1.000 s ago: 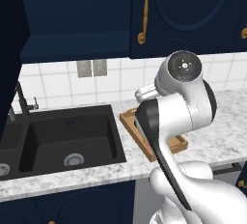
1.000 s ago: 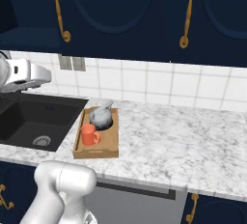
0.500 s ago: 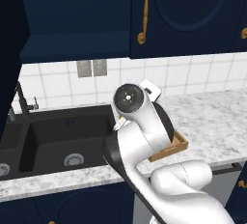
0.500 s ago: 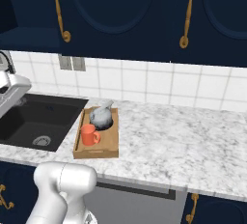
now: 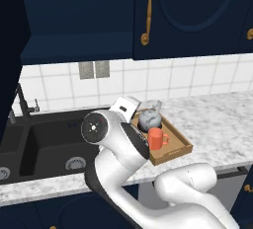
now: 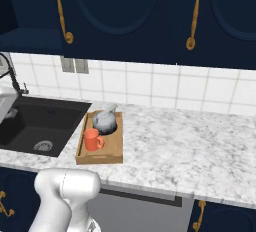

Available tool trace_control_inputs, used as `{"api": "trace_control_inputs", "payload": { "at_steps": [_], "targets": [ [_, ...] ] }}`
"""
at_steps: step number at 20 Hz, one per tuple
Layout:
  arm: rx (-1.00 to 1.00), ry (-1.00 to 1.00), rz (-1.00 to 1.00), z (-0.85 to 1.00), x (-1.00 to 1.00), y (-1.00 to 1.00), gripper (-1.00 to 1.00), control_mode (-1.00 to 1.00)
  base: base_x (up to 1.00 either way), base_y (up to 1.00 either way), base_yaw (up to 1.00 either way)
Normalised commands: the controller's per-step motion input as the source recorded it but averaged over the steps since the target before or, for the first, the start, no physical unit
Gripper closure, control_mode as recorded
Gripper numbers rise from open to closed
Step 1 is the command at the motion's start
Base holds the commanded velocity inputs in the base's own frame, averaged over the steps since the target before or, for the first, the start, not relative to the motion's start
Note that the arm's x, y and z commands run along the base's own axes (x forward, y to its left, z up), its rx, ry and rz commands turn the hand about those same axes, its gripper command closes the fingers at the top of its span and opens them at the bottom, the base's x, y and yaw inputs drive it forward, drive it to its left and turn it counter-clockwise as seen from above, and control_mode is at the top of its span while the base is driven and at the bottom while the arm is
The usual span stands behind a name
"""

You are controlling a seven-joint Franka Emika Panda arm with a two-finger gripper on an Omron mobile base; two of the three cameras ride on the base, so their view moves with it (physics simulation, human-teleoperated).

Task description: Pick the kettle from the counter and place it on the tray. Then pick the mug from the cabinet and place it on the tray. Then close the cabinet doors.

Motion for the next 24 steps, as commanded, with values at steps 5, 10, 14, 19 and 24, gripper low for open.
{"api": "trace_control_inputs", "payload": {
  "at_steps": [5, 10, 14, 19, 24],
  "targets": [
    [-0.09, 0.0, 0.01, 0.0, 0.12, 0.26, 1.0, -1.0, 0.0, 0.0, 0.0],
    [-0.08, -0.02, 0.0, -0.05, 0.06, 0.32, 1.0, -1.0, 0.0, 0.0, 0.0],
    [-0.18, -0.01, 0.0, -0.18, 0.03, 0.21, 1.0, -1.0, 0.0, 0.0, 0.0],
    [-0.25, 0.0, 0.0, -0.2, 0.0, 0.24, 1.0, -1.0, 0.0, 0.0, 0.0],
    [-0.23, -0.02, 0.0, -0.04, 0.0, 0.37, 1.0, -1.0, 0.0, 0.0, 0.0]
  ]
}}
